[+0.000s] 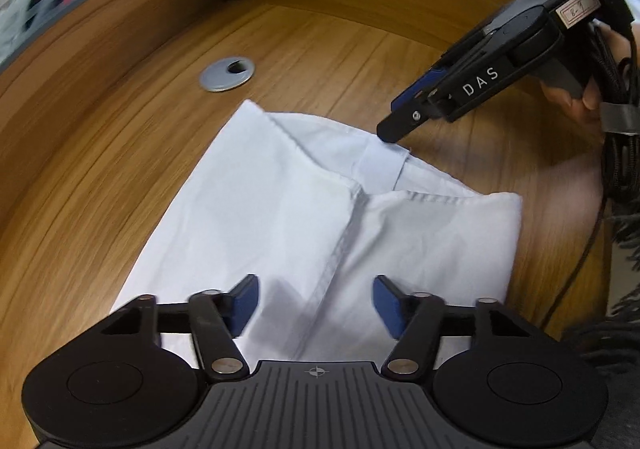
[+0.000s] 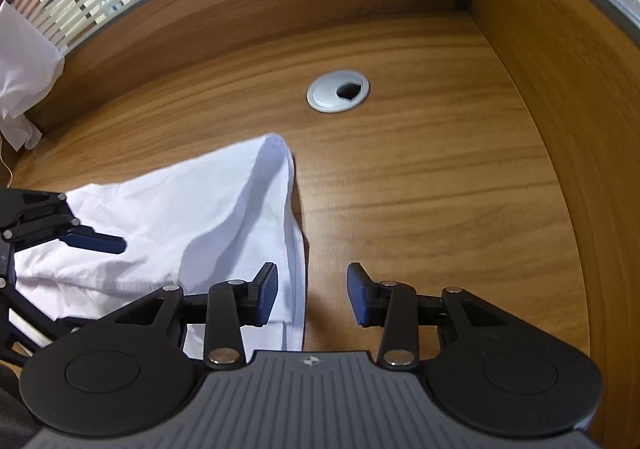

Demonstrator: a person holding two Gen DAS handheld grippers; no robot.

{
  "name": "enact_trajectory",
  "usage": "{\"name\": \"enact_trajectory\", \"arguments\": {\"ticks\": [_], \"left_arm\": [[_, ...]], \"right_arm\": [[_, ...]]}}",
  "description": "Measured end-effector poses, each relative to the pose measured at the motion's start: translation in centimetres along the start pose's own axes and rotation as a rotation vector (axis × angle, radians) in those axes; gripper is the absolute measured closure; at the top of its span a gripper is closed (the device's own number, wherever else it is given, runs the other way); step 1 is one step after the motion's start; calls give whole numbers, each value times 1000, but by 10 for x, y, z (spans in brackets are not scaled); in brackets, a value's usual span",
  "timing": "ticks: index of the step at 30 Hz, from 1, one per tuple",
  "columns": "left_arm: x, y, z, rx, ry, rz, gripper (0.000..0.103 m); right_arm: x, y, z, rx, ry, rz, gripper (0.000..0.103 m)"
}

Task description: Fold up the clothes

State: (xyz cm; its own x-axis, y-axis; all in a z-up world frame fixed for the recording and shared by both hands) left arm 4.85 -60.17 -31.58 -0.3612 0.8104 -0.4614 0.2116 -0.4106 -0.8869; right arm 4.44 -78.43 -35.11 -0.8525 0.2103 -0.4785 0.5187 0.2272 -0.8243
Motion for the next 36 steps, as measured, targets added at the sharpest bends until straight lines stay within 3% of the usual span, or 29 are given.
{"name": "enact_trajectory", "arguments": {"ticks": [3,8,14,18,20,22,23,25,31,36], "left_arm": [[-4,9,4,9,24,-1,60],[-6,20,7,16,48,6,61],[-4,18,2,29,-20,5,61],[-2,16,2,21,-36,16,61],[-2,16,2,19,-34,21,61],[-2,17,1,22,-38,19,61],[-2,17,1,27,-46,13,61],[-3,11,-3,44,-94,9,61],[-23,-39,-40,63,-371,135,54],[-38,-69,-83,105,-699,233,50]], "right_arm": [[4,2,-3,-24,18,0,59],[0,9,-12,-38,-14,9,59],[-8,18,-20,-49,-60,-4,61],[-12,21,-24,-62,-78,-7,74],[-15,22,-27,-69,-87,-8,75],[-17,23,-29,-75,-97,-10,86],[-18,24,-30,-78,-101,-10,99],[-21,25,-32,-84,-111,-12,100],[-27,-1,-55,-106,-75,51,101],[-27,-17,-94,-99,-114,89,101]]}}
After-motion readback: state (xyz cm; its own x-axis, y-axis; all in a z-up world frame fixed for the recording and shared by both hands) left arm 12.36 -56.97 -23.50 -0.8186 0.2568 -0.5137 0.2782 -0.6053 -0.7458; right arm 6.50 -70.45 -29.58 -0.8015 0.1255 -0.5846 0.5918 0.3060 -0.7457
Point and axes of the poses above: each gripper's, at about its wrist camera, not at the fingertips, and y roughly the way its jaws point, z to its right, x to its underside, the point moved 10 cm from there along y, roughly the way its jaws point
